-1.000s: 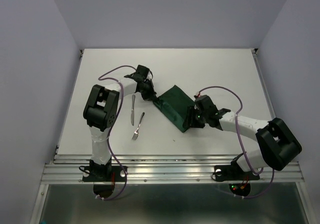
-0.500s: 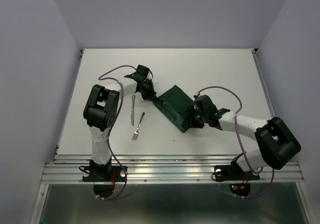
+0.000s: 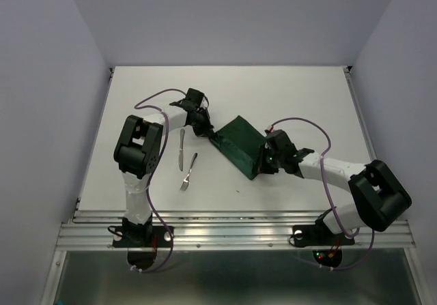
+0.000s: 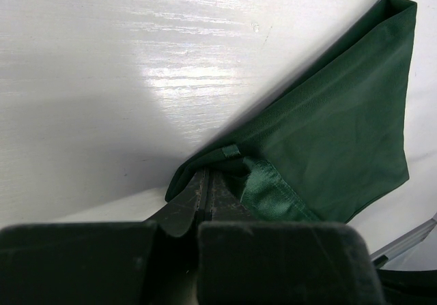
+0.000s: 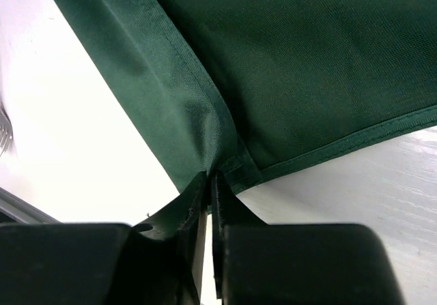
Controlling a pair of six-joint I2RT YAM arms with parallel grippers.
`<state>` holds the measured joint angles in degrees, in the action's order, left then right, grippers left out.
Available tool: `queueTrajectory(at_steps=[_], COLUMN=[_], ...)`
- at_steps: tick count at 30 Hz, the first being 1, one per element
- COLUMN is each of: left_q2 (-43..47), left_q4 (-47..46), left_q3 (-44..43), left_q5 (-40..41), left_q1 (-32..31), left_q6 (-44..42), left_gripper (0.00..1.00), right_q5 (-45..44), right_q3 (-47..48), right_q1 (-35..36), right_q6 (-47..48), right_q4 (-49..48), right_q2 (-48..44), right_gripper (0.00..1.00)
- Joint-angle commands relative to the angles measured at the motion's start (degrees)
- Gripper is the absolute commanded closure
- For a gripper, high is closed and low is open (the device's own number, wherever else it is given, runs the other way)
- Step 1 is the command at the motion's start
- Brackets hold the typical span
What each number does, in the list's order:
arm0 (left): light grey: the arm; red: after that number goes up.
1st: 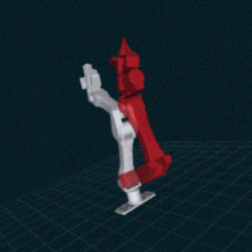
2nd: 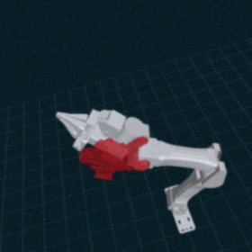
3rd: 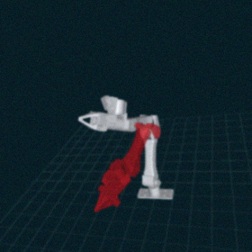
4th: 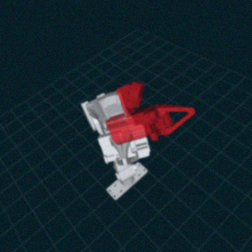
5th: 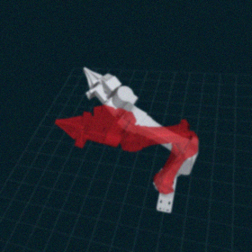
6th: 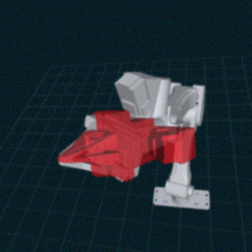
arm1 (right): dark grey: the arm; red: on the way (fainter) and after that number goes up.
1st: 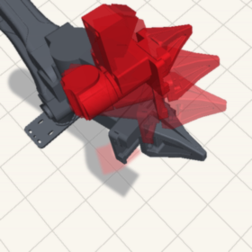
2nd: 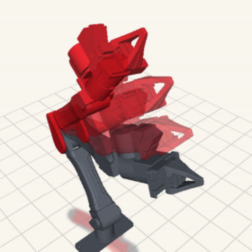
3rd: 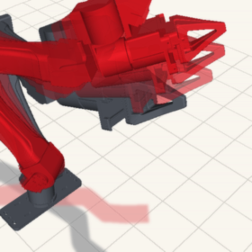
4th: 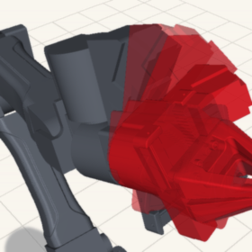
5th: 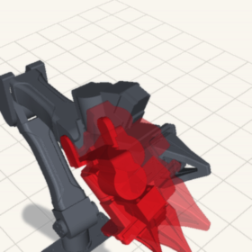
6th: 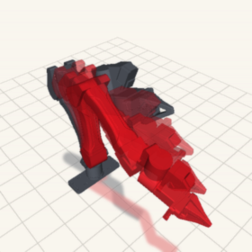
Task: Fold the napkin into a case and place the utensils inside
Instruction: Fold the lower triangle-folded napkin at the center of the board.
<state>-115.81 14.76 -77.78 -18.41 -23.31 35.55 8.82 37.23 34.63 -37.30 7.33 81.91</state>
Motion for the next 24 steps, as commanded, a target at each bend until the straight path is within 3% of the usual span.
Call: queueTrajectory(at_steps=[1,2,13,16,21,22,23,24], left_q2=[-0.29,-0.21,-1.0,-1.08,-1.17,-1.17,-1.17,-1.09], left_q4=[1.58,1.58,1.5,1.32,1.5,1.5,1.5,1.58], left_q3=[-1.15,-1.15,-1.85,-1.59,-1.76,-1.94,-2.03,-2.03], left_q5=[0.84,0.84,0.31,0.31,0.13,0.13,0.05,0.05], left_q1=[-0.33,-0.33,-0.33,-0.33,-0.33,-0.33,-0.33,-0.33], left_q6=[-1.62,-1.62,-1.62,-1.62,-1.8,-1.8,-1.8,-1.97], left_gripper=[1.0,1.0,1.0,1.0,1.0,1.0,1.0,1.0], right_q5=[-3.54,-4.68,-10.92,-12.33,-13.56,-13.83,-14.96,-15.49], right_q3=[0.38,0.73,1.79,1.26,1.26,1.26,1.26,1.61], right_q1=[0.61,0.61,0.61,0.61,0.61,0.61,0.61,0.61], right_q6=[0.3,0.47,2.58,2.84,3.64,3.55,3.55,3.55], right_q4=[0.4,1.01,4.0,3.74,4.53,4.88,5.14,5.41], right_q2=[-3.59,-4.03,-5.09,-4.3,-2.72,-2.89,-3.24,-3.68], right_gripper=[0.95,0.99,0.98,0.84,0.68,0.62,0.47,0.43])
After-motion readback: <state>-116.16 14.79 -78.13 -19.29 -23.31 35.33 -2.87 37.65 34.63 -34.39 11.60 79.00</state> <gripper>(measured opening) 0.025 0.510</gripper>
